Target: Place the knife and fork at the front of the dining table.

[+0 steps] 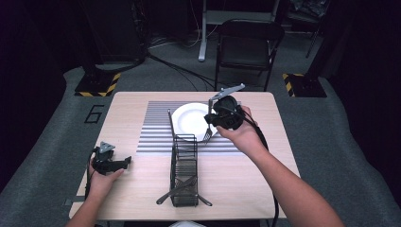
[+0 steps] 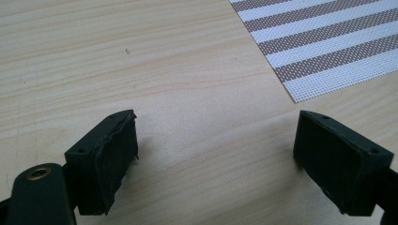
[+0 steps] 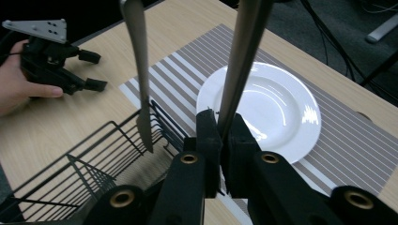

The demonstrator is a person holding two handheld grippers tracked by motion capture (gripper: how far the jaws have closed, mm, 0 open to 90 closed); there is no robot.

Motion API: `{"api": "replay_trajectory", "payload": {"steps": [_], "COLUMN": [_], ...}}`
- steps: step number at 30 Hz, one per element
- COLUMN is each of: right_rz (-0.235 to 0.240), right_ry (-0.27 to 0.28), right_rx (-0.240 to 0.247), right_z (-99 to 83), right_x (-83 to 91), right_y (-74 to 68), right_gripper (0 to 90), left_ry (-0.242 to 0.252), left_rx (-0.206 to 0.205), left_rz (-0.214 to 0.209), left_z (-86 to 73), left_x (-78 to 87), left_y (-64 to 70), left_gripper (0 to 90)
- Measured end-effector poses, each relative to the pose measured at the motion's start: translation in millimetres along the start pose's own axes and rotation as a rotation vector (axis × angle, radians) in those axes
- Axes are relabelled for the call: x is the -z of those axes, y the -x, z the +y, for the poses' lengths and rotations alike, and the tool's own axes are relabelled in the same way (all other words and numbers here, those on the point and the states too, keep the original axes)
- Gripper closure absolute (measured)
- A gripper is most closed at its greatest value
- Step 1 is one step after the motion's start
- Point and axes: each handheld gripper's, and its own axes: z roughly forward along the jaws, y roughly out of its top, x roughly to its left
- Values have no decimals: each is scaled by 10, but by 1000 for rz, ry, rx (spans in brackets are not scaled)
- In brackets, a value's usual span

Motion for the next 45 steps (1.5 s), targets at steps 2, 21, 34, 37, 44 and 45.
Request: {"api": "replay_trajectory", "payload": {"steps": [2, 21, 34, 37, 44, 45], "right_rz": [-17, -93, -147, -146, -154, -162], "right_ry": [-7, -47, -103, -120, -136, -136], "right_rx": [-11, -86, -140, -147, -150, -154], "right_z": [-51, -413, -611, -662, -736, -751], "right_x": [-6, -317, -636, -697, -756, -777], "right_y": [66, 391, 634, 672, 710, 719], "right_gripper": [868, 869, 869, 868, 868, 868], "left_ry": [0, 0, 0, 0, 0, 0], "left_rx": [0, 0, 0, 0, 0, 0], "left_rz": [0, 0, 0, -1, -1, -1], "left_z": [0, 0, 0, 0, 0, 0], "left_x": [0, 0, 0, 1, 0, 1], "left_y": [0, 0, -1, -2, -1, -1], "left_gripper": [139, 139, 139, 140, 140, 139]}}
